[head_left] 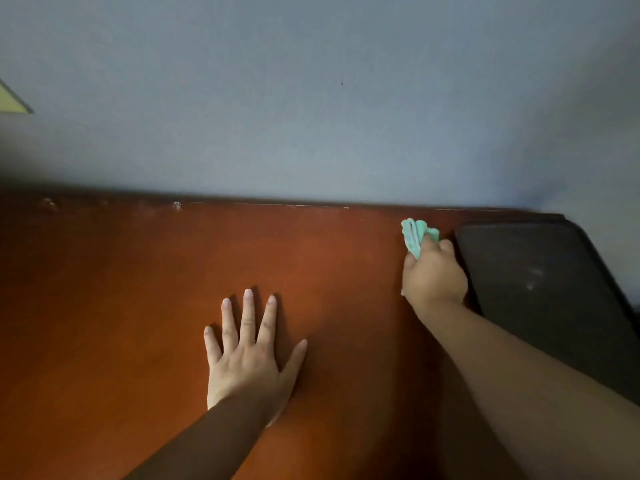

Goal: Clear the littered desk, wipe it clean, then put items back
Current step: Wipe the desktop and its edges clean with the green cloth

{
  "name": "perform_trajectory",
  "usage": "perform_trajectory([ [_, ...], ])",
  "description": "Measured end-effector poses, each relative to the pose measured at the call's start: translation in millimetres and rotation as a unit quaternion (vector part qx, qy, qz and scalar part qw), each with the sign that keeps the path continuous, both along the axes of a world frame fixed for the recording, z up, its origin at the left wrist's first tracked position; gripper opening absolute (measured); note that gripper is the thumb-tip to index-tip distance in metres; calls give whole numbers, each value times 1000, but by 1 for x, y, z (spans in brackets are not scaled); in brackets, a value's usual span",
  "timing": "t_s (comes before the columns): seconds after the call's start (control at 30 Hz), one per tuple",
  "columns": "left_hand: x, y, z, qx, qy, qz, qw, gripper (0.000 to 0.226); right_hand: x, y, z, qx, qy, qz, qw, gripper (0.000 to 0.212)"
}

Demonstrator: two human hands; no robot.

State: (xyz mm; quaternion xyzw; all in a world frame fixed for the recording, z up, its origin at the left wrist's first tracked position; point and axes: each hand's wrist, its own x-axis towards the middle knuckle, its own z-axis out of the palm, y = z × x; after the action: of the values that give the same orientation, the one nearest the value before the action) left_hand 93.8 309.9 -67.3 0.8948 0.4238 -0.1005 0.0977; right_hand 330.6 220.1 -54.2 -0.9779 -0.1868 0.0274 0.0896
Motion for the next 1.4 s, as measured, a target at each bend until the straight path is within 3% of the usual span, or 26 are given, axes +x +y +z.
perform_trajectory([
  [0.13, -3, 3, -15, 28, 2, 0, 1000, 84, 33, 58, 1, -4, -11, 19, 1000, 45],
  [0.3, -6, 6, -26, 71, -17, -12, 997, 75, -9, 112, 1, 17, 22, 166, 986, 43],
  [0.4, -6, 5, -24, 82, -18, -16, 996, 73, -32, 102, 2, 47, 38, 304, 951, 41],
  [0.5, -7, 2, -21, 84, -13, -12, 996, 71, -44, 69, 1, 142, 109, 404, 897, 48],
  [0.57, -8, 3, -21, 80, -19, -6, 997, 70, -30, 49, 3, 251, 100, 300, 915, 53],
  [0.63, -8, 3, -22, 77, -13, -3, 997, 70, -2, 32, 8, 268, 37, 149, 951, 44],
  [0.7, -8, 3, -22, 87, -5, -14, 996, 70, 27, 24, 14, 145, 10, 29, 989, 42],
  [0.8, -8, 4, -24, 98, -7, -12, 995, 70, 49, 38, 11, 6, 44, -62, 997, 34],
  [0.97, -8, 5, -32, 91, -16, -21, 996, 72, 41, 90, 7, 89, 115, -9, 989, 26],
  [1.07, -5, 3, -26, 67, -7, -11, 998, 76, 0, 108, 11, 78, 120, 149, 978, 32],
  [1.2, -1, 3, -22, 30, -28, 34, 999, 83, -42, 95, 12, 100, 176, 351, 914, 32],
  [1.23, -1, 4, -21, 33, -9, 27, 999, 82, -40, 84, 14, 123, 193, 346, 910, 34],
  [1.3, -2, 4, -21, 29, -4, 17, 999, 78, -20, 65, 19, 166, 145, 256, 941, 41],
  [1.4, -4, 3, -27, 39, 10, 12, 999, 77, 33, 42, 29, 32, 67, 66, 995, 32],
])
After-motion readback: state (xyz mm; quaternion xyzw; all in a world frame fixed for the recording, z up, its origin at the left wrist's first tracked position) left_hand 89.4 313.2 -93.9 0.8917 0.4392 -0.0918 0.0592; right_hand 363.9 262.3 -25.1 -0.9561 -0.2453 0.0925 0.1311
